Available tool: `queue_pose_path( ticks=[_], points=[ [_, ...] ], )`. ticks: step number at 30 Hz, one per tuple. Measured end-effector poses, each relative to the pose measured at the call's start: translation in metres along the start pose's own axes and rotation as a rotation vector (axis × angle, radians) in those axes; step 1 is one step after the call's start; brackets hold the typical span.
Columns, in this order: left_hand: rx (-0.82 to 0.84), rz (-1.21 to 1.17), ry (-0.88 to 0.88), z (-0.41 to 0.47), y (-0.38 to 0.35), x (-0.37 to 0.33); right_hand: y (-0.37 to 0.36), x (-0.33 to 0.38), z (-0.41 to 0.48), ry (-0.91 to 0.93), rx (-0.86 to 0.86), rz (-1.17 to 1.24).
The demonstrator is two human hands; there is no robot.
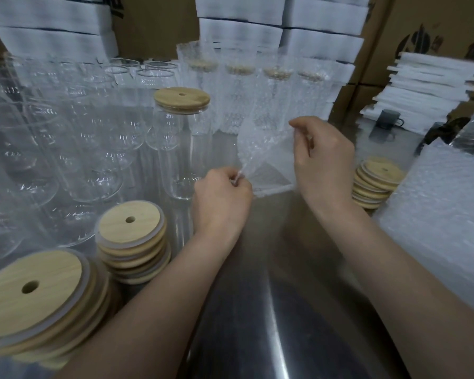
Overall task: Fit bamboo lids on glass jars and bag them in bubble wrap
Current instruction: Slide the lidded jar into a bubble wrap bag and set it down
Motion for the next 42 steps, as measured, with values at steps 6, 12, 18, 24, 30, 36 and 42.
queue_pose_path(
  ticks=[6, 12, 18, 24, 30, 36, 42],
  points=[
    [0.009, -0.111, 0.069, -0.006, -0.003, -0.001, -0.002, 0.022, -0.004, 0.086, 0.054, 0.062],
    [0.030, -0.210, 0.126, -0.009, -0.005, -0.005, -0.029, 0.079, -0.010, 0.111, 0.305, 0.487],
    [0.071, -0.253, 0.175, -0.009, -0.010, 0.010, -0.091, 0.103, -0.015, 0.007, 0.609, 0.478],
    [0.078, -0.255, 0.192, -0.008, -0.007, 0.012, -0.095, 0.103, -0.007, 0.018, 0.480, 0.457],
    [0.044, -0.209, 0.157, -0.007, -0.002, 0.002, -0.045, 0.088, -0.005, -0.044, 0.218, 0.802],
    [-0.008, -0.355, 0.196, -0.006, 0.000, 0.007, -0.022, 0.039, -0.005, -0.450, 0.151, 1.305],
    [-0.061, -0.378, 0.231, -0.003, 0.006, 0.016, -0.011, 0.014, -0.010, -0.508, 0.085, 1.273]
  ],
)
Point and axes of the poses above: each hand's wrist, its own z-axis towards the middle knuckle, its own y-axis out of the back of the hand, x = y × z, the point moved 10 cm from there along z, towards the middle knuckle, and after that the axes turned 4 degrees about -y, right-handed, at the moved point
